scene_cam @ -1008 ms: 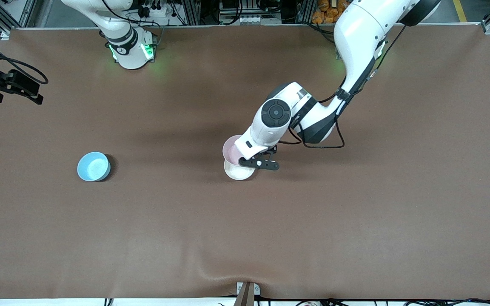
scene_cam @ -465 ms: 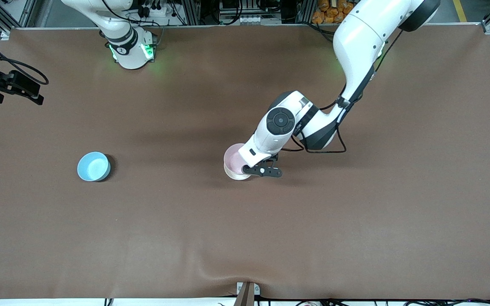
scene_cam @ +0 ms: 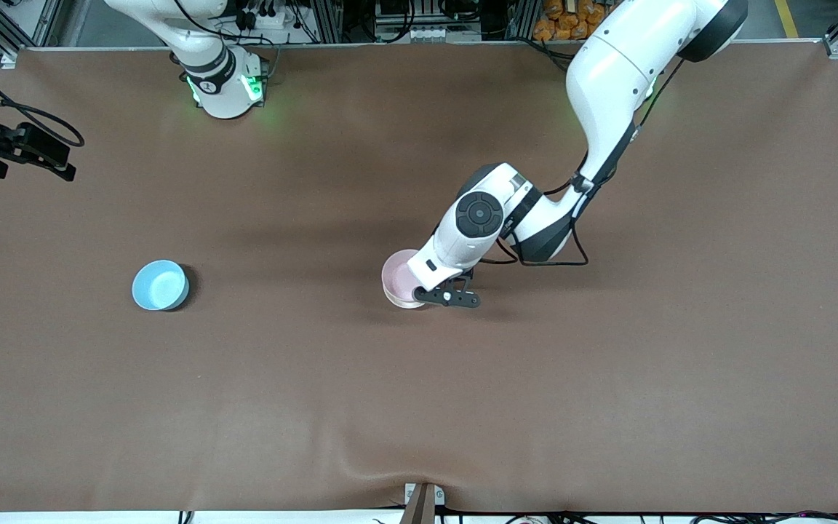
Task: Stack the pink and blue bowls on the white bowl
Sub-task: 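Carry the pink bowl with the left gripper over the white bowl, then lower the pink bowl into the white bowl and open the left gripper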
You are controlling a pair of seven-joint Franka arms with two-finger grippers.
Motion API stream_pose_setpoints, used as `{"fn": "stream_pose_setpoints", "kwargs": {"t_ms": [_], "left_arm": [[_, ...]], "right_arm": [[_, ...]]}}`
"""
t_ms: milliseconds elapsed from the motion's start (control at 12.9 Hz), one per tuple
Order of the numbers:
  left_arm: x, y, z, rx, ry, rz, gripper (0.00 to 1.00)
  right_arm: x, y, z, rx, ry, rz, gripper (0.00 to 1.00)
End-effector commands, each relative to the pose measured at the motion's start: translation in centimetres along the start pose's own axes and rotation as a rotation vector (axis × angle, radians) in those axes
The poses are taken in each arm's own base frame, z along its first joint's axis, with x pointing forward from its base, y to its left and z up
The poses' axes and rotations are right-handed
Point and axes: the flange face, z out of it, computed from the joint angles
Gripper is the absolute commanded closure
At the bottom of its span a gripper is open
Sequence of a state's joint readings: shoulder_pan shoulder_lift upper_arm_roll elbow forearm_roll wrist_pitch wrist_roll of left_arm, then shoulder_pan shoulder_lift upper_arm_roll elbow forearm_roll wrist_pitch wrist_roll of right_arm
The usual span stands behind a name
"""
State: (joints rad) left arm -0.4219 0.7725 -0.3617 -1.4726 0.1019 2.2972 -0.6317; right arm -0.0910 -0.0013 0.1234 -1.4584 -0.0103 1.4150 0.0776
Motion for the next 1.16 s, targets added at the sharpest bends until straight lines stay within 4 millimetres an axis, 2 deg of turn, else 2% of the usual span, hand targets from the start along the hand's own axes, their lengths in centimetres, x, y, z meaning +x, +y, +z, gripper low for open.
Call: {"fn": "stream_pose_setpoints", "kwargs": {"t_ms": [0, 310, 388, 465, 543, 698, 776, 853, 931, 1008, 1086], "left_arm": [[0.6, 0.6, 0.5, -0.002, 0.021, 0.015, 1.00], [0.6, 0.5, 0.6, -0.005, 0.019, 0.011, 1.00], [0.5, 0.5, 0.8, -0.004, 0.017, 0.010, 0.98], [0.5, 0.6, 0.6, -0.006, 0.019, 0.010, 0.91], [0.5, 0.8, 0.4, -0.007, 0.021, 0.006, 0.77], [0.6, 0.8, -0.2, -0.012, 0.027, 0.000, 0.00], [1.3, 0.0, -1.1, -0.012, 0.041, -0.010, 0.00], [1.6, 0.2, -3.7, -0.016, 0.076, -0.002, 0.00], [2.9, -1.7, -7.2, -0.008, 0.103, -0.030, 0.00], [4.1, -4.8, -11.6, 0.027, 0.106, -0.068, 0.00], [4.7, -7.8, -16.6, 0.062, 0.114, -0.102, 0.00]], "right_arm": [[0.0, 0.2, -0.3, 0.017, -0.004, 0.006, 0.00], [0.0, 0.1, -0.3, 0.017, -0.004, 0.004, 0.00], [0.0, 0.2, -0.3, 0.017, -0.004, 0.006, 0.00], [0.0, 0.2, -0.3, 0.017, -0.004, 0.006, 0.00], [0.0, 0.1, -0.3, 0.017, -0.005, 0.004, 0.00], [0.1, 0.0, -0.2, 0.017, -0.005, 0.003, 0.00], [0.1, -0.1, -0.2, 0.015, -0.005, 0.003, 0.00], [0.1, 0.0, -0.2, 0.015, -0.005, 0.005, 0.00], [0.3, 0.1, 0.1, 0.016, -0.010, 0.006, 0.00], [0.9, 0.0, 1.0, 0.017, -0.028, 0.003, 0.00], [1.0, 0.0, 1.1, 0.018, -0.028, 0.004, 0.00]]}}
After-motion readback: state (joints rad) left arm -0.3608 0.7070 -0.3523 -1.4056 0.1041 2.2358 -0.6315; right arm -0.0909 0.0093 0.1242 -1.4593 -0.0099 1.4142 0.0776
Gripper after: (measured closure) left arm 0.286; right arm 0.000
